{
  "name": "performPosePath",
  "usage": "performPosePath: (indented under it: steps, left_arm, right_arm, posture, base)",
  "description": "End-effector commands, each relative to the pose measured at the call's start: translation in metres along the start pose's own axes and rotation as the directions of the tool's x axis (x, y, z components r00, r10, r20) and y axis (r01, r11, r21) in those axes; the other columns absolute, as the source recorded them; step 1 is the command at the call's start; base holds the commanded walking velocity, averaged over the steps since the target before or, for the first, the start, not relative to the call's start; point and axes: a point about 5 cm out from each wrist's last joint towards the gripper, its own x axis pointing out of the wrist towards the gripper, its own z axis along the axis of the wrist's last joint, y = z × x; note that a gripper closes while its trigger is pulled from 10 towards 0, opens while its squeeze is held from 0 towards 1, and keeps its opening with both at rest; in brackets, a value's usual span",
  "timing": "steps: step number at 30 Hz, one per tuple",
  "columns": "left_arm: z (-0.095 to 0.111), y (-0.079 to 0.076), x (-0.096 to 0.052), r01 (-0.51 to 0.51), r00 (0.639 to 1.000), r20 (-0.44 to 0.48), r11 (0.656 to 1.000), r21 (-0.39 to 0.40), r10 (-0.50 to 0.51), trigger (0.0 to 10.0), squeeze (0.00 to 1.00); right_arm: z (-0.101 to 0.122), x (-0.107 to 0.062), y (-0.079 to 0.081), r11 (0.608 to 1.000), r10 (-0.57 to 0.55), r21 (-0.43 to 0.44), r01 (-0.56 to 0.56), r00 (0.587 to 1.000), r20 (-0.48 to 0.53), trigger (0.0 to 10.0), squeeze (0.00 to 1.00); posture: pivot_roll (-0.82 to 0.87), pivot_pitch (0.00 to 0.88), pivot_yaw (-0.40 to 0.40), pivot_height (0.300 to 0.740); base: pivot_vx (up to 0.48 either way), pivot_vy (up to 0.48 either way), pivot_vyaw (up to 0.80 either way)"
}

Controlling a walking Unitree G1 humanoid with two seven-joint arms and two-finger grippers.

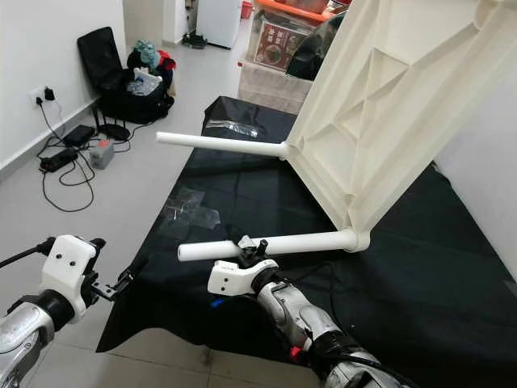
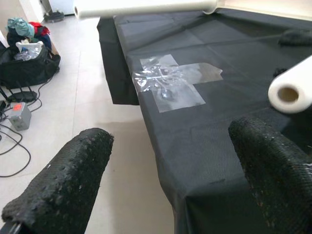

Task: Building children table

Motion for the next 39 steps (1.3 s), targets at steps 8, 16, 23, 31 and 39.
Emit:
performPosePath:
  steps: [8,16,23,31,39]
  left_arm:
    - [0.001,-0.002,-0.002,0.008,1.000,-0.009,1.000,-0.004,-0.008,10.0,0.00]
    - [0.000,0.002,0.000,0.002,1.000,-0.011,1.000,0.000,-0.002,10.0,0.00]
    - [0.000,0.002,0.002,0.006,1.000,-0.010,1.000,0.004,-0.006,10.0,0.00]
    - [-0.001,0.000,0.003,0.009,1.000,-0.010,1.000,0.007,-0.009,10.0,0.00]
    - [-0.001,0.000,0.002,0.010,1.000,-0.011,1.000,0.009,-0.010,10.0,0.00]
  right_arm:
    - [0.002,0.001,0.005,0.999,-0.028,0.017,0.028,0.999,0.019,10.0,0.00]
    - [0.002,0.006,0.002,0.999,-0.034,0.029,0.034,0.999,-0.001,10.0,0.00]
    - [-0.003,0.004,0.002,0.999,-0.022,0.027,0.022,1.000,-0.013,10.0,0.00]
    - [-0.009,0.001,-0.001,0.999,-0.027,0.044,0.028,0.999,-0.023,10.0,0.74]
    - [-0.020,-0.005,-0.006,0.999,0.004,0.041,-0.002,0.999,-0.034,10.0,1.00]
  posture:
    - [0.12,0.060,-0.201,0.740]
    - [0.11,0.060,-0.199,0.740]
    - [0.11,0.056,-0.197,0.740]
    - [0.11,0.056,-0.196,0.740]
    - [0.10,0.056,-0.193,0.740]
  base:
    - [0.000,0.000,0.00]
    - [0.000,0.000,0.00]
    - [0.000,0.000,0.00]
    - [0.000,0.000,0.00]
    - [0.000,0.000,0.00]
